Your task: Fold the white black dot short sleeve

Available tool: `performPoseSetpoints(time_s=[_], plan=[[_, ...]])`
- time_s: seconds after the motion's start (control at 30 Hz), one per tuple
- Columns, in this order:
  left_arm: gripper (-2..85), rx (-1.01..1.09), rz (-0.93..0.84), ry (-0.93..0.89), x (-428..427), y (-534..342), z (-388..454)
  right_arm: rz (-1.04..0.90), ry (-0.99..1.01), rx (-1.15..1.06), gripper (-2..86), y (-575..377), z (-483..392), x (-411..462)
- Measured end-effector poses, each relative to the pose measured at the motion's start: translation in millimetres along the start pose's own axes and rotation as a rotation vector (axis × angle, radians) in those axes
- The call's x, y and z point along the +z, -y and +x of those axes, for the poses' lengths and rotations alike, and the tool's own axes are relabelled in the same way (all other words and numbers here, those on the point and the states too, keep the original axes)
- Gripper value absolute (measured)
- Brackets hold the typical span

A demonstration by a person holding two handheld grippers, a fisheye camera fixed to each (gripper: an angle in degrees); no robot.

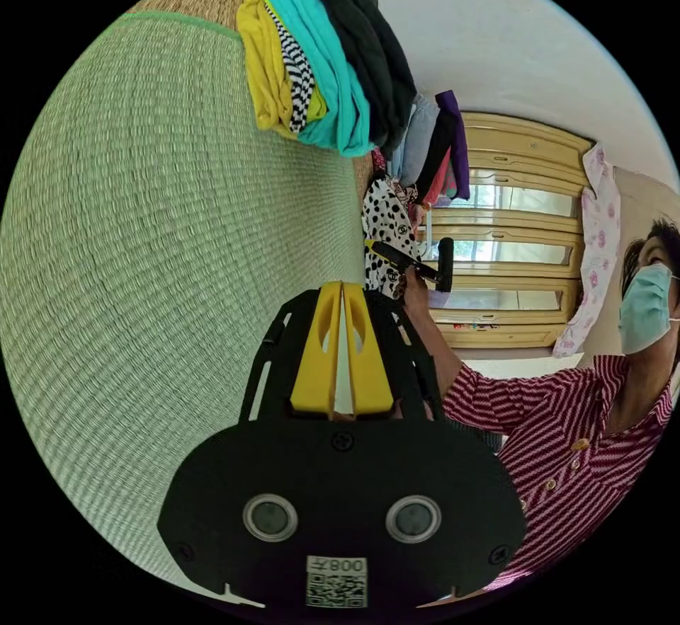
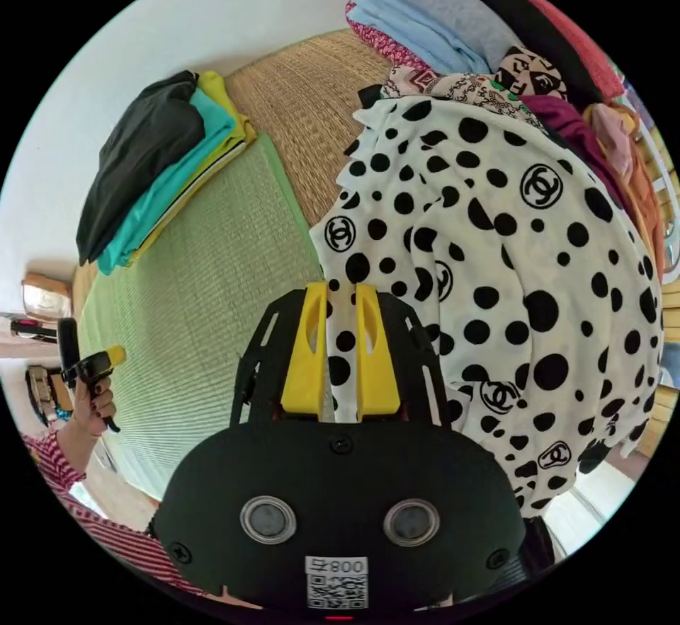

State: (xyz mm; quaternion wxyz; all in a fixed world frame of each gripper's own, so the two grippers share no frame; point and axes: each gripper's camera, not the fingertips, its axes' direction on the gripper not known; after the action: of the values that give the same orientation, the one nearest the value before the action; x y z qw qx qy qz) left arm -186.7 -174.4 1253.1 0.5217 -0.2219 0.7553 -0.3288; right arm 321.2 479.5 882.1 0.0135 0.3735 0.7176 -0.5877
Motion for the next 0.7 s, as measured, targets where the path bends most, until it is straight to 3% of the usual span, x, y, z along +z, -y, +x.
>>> performPoseSetpoints(time_s=[0.1, 0.3, 0.7], plan=[[0.1, 0.011, 0.008, -0.014, -7.2, -19.6, 8.6, -0.004, 0.014, 0.008, 3.3, 0.9, 2.2, 14.8], [0.2, 0.019, 0.068, -0.02, -44.6, -66.5, 22.9, -0.012, 0.28, -0.138, 1.5, -32.2, -43.3, 32.5], [3.8, 0.1, 0.127, 0.04, -122.9, -206.8, 46.5, -0.254, 0.671, -0.375, 1.4, -171.9, -167.0, 145.8]])
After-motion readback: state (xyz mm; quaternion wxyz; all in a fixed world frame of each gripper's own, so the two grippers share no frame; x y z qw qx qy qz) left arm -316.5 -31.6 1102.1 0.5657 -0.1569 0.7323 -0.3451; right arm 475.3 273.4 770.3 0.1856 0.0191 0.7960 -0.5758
